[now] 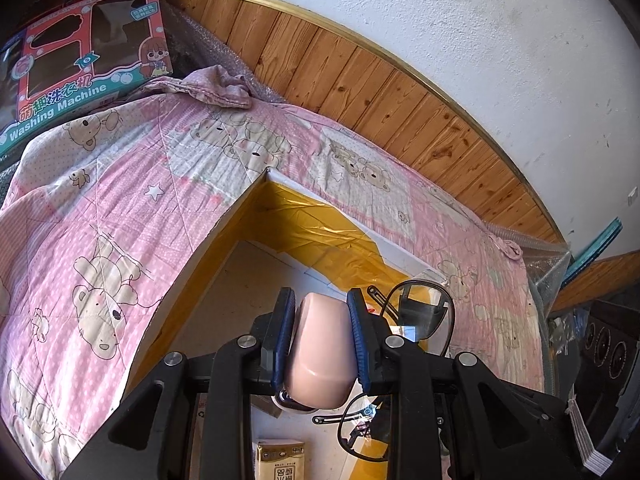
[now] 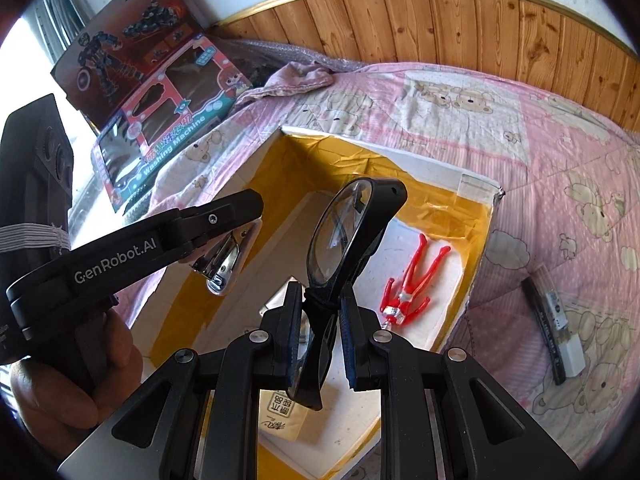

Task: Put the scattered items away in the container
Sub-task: 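Carry the black glasses and pink stapler over the cardboard box with both tools, then open both tools to drop the glasses and stapler into the cardboard box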

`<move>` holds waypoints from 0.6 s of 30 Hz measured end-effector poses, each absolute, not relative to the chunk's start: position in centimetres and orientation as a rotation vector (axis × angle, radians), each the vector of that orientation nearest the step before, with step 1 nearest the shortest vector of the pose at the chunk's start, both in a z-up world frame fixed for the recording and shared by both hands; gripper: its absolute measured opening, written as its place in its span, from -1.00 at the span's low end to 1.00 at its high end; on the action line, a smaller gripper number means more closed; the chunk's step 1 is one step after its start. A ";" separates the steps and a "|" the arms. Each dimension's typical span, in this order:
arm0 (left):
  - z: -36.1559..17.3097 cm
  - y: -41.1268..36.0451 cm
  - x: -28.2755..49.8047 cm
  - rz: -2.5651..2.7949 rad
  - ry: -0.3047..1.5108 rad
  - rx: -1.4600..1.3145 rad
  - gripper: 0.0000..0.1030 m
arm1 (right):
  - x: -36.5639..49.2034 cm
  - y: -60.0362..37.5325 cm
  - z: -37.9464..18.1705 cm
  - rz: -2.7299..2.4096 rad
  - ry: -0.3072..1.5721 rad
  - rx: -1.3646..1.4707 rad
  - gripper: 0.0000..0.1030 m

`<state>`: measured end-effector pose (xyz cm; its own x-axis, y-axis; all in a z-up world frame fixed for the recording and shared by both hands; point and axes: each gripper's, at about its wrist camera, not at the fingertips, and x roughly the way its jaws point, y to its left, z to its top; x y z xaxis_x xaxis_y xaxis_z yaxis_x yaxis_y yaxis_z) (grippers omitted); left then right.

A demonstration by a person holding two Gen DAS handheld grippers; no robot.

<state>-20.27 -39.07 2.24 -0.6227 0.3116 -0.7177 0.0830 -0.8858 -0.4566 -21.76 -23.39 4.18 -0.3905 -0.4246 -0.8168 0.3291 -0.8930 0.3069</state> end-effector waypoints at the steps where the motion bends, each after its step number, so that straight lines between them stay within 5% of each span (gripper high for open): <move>1: 2.0 -39.0 -20.5 2.627 -0.689 -1.304 -0.46 | -22.1 -23.4 3.9 -2.284 -0.137 1.402 -0.64; 18: -1.0 -38.4 -24.7 2.663 -0.586 -1.458 -0.46 | -27.2 -24.9 1.2 -2.212 -0.049 1.581 -0.61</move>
